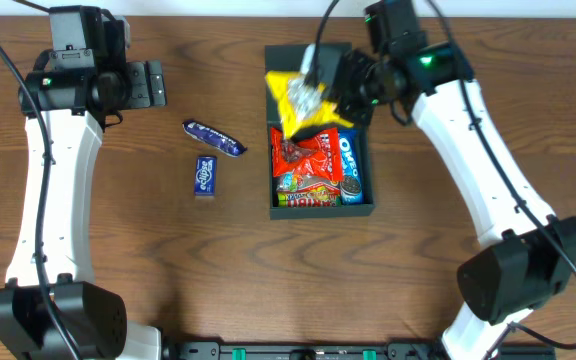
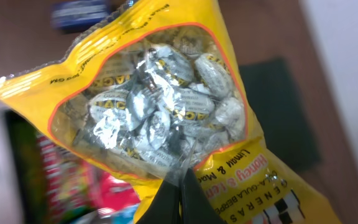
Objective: Pack container
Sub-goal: 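Carry the yellow Hacks bag into the box and lower it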
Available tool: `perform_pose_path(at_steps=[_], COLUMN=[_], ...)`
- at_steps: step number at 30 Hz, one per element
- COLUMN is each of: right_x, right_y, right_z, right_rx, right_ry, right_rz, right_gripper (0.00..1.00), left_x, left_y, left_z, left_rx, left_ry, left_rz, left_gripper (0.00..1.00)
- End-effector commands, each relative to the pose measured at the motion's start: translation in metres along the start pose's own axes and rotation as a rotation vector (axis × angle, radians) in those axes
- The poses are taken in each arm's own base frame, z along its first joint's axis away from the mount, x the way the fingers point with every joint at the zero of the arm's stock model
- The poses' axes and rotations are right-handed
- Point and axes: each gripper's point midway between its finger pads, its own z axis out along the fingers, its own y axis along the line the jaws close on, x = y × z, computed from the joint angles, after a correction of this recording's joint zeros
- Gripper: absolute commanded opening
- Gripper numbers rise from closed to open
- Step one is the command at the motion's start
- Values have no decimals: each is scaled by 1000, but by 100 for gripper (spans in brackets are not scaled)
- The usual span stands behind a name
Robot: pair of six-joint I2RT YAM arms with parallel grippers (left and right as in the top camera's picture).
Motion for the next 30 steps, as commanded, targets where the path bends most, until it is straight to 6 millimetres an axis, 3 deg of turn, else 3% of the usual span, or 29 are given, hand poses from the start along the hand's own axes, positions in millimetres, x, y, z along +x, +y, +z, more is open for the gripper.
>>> perform_pose_path(at_steps=[1,7,15,22,30], right_x=[-11,1,8,18,46], right_y=[25,59,71,84,101], right_z=[0,1,11,38,65], right_rx=[-101,-258,-300,-318,-348], right_ry=[-48,-21,29,57,92], right_rz=[-99,-21,163,283,320], right_gripper=[1,1,1,1,1], left_x=[-2,-4,-4,-4,-4], left_y=[3,3,3,3,3], left_z=[0,0,0,0,0], left_rx=[-14,-14,-13,-13,-13], left_ry=[-4,-9,-11,-10,-11], left_rz=[32,32,32,32,32], left_gripper=[95,95,95,95,95])
